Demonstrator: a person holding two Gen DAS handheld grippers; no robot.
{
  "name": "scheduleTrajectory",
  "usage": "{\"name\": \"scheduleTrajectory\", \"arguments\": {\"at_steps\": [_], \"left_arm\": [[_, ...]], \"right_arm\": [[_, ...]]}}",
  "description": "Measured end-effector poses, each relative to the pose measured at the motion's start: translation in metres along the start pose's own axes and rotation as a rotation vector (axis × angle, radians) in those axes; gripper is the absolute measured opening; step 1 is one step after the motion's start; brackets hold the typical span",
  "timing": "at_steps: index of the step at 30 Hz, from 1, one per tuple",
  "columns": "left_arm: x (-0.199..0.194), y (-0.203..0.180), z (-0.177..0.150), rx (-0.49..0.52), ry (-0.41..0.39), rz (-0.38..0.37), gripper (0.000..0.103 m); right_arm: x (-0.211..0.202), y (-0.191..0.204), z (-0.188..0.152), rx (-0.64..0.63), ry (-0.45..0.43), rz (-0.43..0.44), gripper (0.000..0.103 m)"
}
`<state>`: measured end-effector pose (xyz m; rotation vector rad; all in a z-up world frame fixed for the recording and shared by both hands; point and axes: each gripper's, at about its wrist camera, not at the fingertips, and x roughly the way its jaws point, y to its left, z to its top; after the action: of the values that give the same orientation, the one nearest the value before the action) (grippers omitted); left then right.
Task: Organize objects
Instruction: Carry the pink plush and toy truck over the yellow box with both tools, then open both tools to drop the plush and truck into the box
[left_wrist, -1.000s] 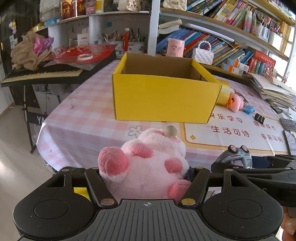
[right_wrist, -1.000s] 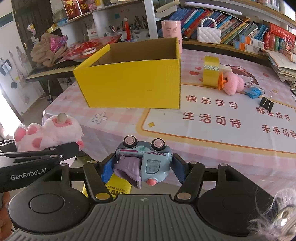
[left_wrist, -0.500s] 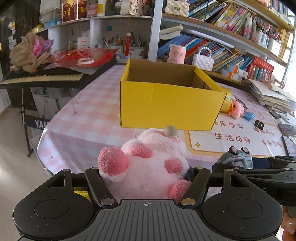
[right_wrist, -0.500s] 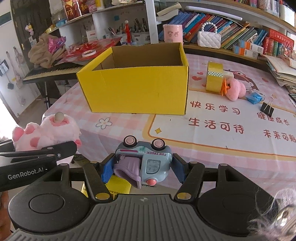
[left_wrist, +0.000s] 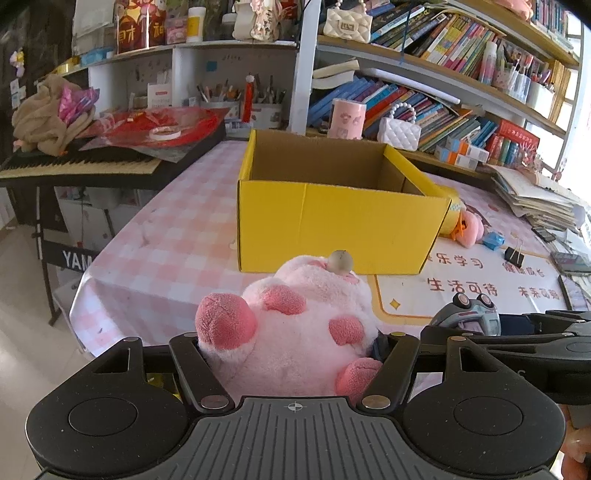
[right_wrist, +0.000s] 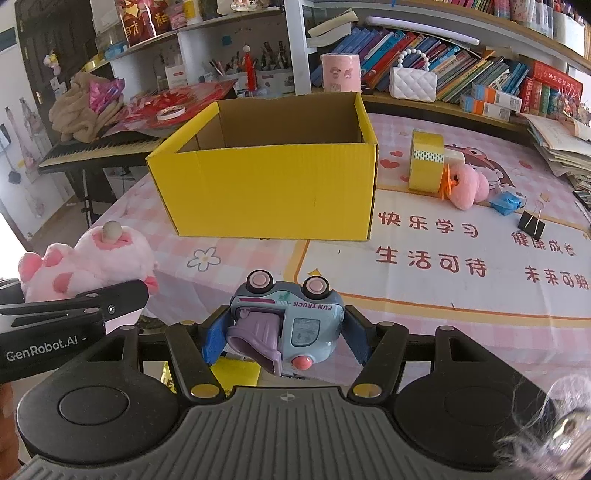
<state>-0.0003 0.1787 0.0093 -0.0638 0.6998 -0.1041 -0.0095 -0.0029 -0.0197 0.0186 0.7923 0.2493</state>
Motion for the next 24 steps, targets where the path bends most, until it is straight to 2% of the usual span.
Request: {"name": "scheduleTrajectory", "arguments": {"at_steps": [11, 17, 24], "left_arm": [[0.009, -0.007, 0.038, 0.031, -0.066, -0.026, 0.068], [0.028, -0.009, 0.082, 0.031, -0.129, -0.006, 0.068], [0.071, -0.012, 0.132, 0.024, -0.146, 0.030, 0.068]], "right_arm": [[0.009, -0.003, 0.033, -0.011, -0.049, -0.007, 0.062], [0.026, -0.011, 0.078, -0.016, -0.129, 0.005, 0.062], [0.070, -0.020, 0.134, -0.067, -0.186, 0.023, 0.062]]}}
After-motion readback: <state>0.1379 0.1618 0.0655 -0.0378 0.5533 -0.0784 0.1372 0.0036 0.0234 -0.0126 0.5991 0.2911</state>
